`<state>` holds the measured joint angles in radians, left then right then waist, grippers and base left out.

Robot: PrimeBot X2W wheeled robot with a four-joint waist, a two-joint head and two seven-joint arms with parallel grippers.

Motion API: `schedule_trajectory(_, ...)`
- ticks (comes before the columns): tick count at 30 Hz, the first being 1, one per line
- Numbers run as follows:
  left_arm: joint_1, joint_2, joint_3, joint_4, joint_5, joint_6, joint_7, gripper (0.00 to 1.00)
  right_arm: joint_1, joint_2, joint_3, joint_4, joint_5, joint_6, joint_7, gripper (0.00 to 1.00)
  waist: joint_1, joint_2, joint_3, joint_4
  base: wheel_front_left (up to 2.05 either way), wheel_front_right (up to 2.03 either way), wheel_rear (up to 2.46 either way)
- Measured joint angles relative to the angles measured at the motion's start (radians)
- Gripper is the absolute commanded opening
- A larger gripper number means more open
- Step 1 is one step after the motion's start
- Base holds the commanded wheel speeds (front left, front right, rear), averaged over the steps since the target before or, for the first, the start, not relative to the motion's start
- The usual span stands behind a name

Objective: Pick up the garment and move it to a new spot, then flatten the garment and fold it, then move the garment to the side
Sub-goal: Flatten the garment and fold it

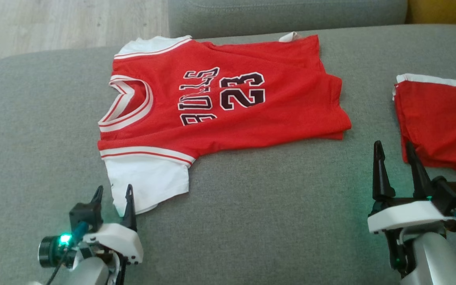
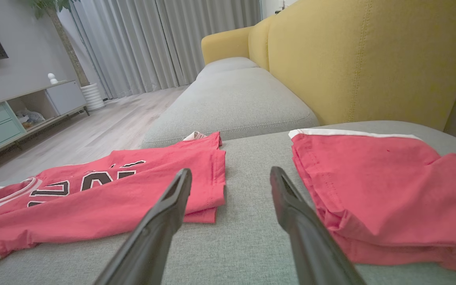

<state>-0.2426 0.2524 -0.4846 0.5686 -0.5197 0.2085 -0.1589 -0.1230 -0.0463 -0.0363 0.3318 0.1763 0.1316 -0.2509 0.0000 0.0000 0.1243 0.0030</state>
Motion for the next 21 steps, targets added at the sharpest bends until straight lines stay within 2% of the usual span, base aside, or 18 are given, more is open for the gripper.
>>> schedule_trajectory(9,-0.033,0.002,-0.002,0.081,-0.026,0.002,0.083,1.00,-0.016,0.000,0.005,0.000,0.002,0.000,0.000,1.00,0.0000,0.0000,0.023,-0.020,0.00,0.00,0.00)
schedule_trajectory(12,-0.049,0.005,-0.012,0.091,-0.027,-0.023,0.116,1.00,-0.016,0.000,0.005,0.000,0.002,0.000,0.000,1.00,-0.0001,0.0000,0.025,-0.024,0.00,0.00,0.00)
schedule_trajectory(13,-0.053,0.007,-0.014,0.092,-0.032,-0.030,0.119,0.42,-0.016,0.000,0.005,0.000,0.002,0.000,0.000,1.00,0.0000,0.0000,0.025,-0.024,0.00,0.00,0.00)
schedule_trajectory(14,-0.056,0.008,-0.015,0.092,-0.037,-0.034,0.120,0.09,-0.016,0.000,0.004,0.000,0.002,0.000,0.000,1.00,0.0000,0.0000,0.025,-0.024,0.00,0.00,0.00)
schedule_trajectory(15,-0.060,0.007,-0.014,0.089,-0.037,-0.033,0.118,0.00,-0.016,0.000,0.004,0.000,0.001,0.000,0.000,1.00,0.0000,0.0000,0.024,-0.023,0.00,0.00,0.00)
schedule_trajectory(21,-0.059,0.008,0.011,0.058,-0.037,-0.024,-0.009,0.00,-0.015,0.000,0.003,0.034,0.001,0.000,0.000,1.00,0.0000,0.0000,0.015,-0.007,0.00,0.00,0.00)
